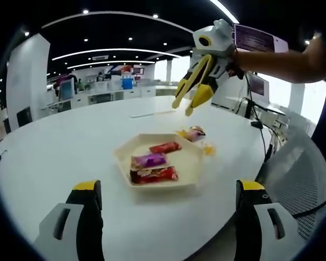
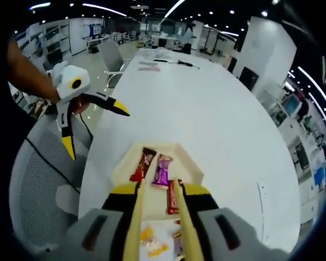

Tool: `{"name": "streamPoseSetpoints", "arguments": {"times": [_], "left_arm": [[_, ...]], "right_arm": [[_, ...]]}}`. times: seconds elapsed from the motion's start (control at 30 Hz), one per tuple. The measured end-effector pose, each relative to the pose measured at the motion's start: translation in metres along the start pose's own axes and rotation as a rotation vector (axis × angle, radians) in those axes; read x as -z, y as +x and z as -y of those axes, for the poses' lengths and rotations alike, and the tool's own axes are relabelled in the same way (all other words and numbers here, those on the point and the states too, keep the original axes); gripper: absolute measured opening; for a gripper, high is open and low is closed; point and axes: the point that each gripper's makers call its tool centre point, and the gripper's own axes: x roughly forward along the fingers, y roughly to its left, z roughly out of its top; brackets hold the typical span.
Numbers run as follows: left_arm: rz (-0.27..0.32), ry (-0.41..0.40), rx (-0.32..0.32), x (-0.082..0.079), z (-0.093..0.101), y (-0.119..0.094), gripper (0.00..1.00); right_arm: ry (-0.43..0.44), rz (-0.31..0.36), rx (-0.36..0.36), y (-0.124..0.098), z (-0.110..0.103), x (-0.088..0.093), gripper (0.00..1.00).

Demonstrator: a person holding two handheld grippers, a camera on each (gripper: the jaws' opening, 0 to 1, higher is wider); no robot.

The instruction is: Place the target food into the container with the food tongs after gripping and lifting it, then release it inside without dropping or visibly crushing the food.

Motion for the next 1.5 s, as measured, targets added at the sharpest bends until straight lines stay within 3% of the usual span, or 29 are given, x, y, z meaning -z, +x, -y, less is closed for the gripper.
{"name": "streamPoseSetpoints", "arguments": {"times": [0.33, 0.63, 0.9, 1.37, 1.5], "left_arm": [[-0.003, -0.003, -0.002, 0.001, 0.000, 0.000, 1.00], [-0.010, -0.001, -0.003, 0.002, -0.001, 0.001, 1.00], [-0.016, 0.003, 0.005, 0.003, 0.001, 0.001, 1.00], [-0.029, 0.008, 0.017, 0.005, 0.002, 0.002, 1.00], [-0.033, 0.008, 0.018, 0.006, 0.003, 0.003, 1.00]], "right_arm": [[0.077, 0.038, 0.027, -0.019, 0.002, 0.021, 0.28], [0.172, 0.089, 0.058, -0.038, -0.004, 0.058, 0.28], [0.174, 0.072, 0.082, -0.047, -0.008, 0.084, 0.28], [0.257, 0.115, 0.158, -0.058, -0.009, 0.112, 0.28], [0.235, 0.103, 0.160, -0.056, -0.013, 0.117, 0.28]]}}
